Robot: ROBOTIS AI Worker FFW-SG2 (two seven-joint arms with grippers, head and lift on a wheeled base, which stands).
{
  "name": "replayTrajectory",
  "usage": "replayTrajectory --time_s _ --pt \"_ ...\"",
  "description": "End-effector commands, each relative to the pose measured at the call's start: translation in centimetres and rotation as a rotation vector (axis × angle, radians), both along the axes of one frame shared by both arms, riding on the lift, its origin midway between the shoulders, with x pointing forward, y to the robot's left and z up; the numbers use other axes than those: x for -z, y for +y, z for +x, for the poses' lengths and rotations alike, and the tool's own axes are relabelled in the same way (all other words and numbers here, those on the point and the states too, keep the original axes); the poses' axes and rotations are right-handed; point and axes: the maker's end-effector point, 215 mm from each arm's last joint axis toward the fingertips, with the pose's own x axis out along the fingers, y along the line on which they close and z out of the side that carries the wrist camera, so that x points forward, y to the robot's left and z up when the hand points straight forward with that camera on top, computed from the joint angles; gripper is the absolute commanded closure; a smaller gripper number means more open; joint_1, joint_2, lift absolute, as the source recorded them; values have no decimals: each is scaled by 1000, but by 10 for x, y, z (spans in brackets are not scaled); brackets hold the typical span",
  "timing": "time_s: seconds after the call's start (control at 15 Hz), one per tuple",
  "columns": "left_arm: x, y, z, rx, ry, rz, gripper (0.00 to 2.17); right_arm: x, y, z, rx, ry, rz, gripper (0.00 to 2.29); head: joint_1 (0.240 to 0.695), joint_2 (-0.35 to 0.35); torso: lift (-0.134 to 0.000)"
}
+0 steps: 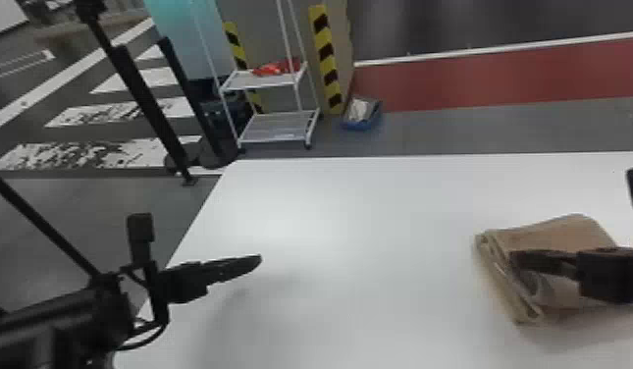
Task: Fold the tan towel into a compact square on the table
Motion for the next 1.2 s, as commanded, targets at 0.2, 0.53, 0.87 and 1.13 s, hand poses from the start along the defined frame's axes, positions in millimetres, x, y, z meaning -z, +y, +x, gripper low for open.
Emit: replayTrajectory --time_s 0.2,0.53,0.87,1.13 --pt "1 -1 0 4 2 -1 97 -8 -40 5 88 -34 27 1953 695 285 -125" --pt "1 -1 -1 7 2 -7 97 20 -26 10 51 -2 -36 1953 695 261 -125" --pt "1 3 -4 -1 2 -10 97 20 19 -2 -59 4 -29 1953 695 309 -125" --pt "1 5 -5 -2 4 -9 97 16 19 -11 -60 1 -9 1953 695 344 -125"
